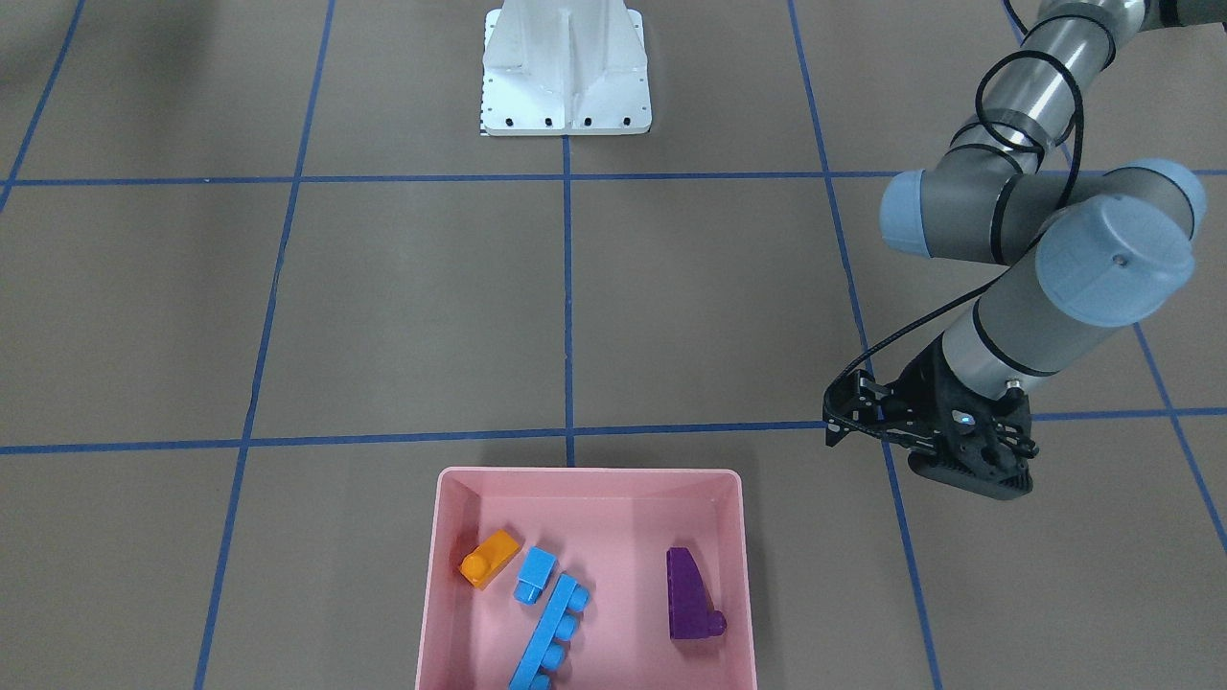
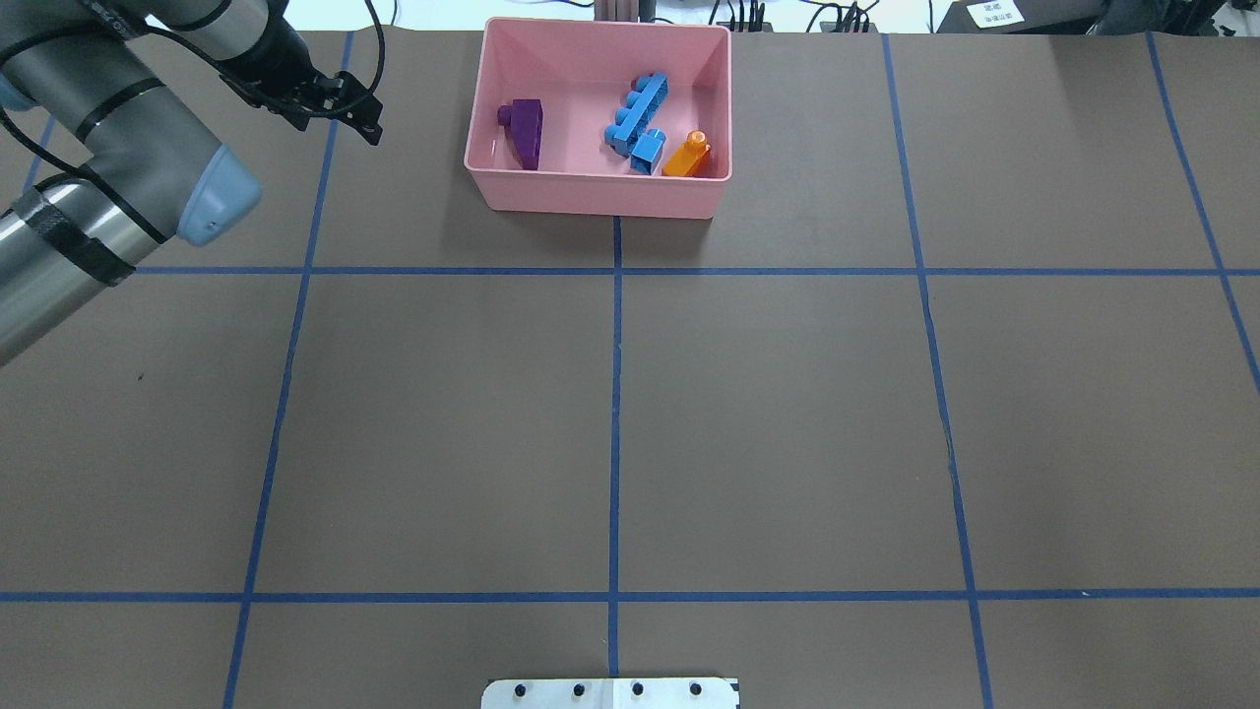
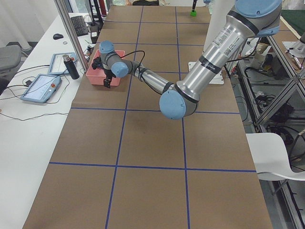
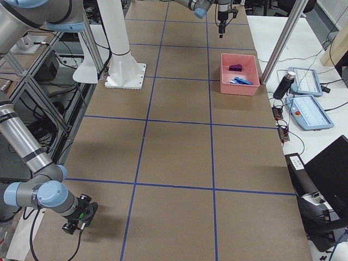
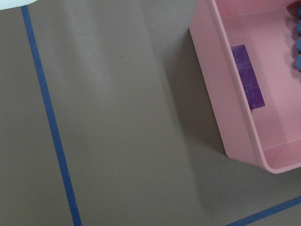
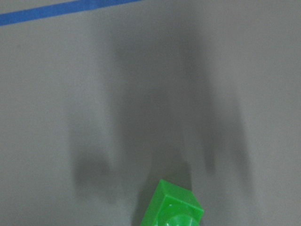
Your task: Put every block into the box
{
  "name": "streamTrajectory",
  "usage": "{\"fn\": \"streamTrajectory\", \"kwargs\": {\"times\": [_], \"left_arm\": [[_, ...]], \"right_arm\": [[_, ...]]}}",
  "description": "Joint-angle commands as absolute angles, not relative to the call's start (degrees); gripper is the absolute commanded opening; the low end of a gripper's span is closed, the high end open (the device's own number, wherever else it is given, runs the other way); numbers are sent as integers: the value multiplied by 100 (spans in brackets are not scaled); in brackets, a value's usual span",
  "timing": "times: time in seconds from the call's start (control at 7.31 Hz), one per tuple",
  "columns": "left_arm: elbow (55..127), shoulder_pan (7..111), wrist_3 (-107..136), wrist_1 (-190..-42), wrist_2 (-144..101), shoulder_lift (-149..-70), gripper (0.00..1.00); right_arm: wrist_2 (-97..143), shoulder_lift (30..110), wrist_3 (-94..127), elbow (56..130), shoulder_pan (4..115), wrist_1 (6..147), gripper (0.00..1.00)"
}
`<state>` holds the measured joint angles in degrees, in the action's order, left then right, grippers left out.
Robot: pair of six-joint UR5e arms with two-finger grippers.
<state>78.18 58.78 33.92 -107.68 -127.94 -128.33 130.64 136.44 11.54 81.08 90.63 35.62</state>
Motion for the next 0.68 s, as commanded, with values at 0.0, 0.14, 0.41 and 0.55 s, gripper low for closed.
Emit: {"fn": "streamTrajectory", "kwargs": {"times": [0.0,0.14,0.41,0.55], "left_arm": [[7822,5862,3393,-10767,-12797,-12850,100],[7814,5862,3393,-10767,-12797,-12850,100],[7822,5862,3393,-10767,-12797,-12858,100],[7822,5862,3393,-10767,-12797,-12858,100]], "right_arm": [[13061,13544,1108,7893,9062,3568,79],[13061,13544,1064,7840,9053,3560,77],[13061,13535,1011,7770,9053,3560,77],[13061,13518,1011,7761,9053,3560,74]]}}
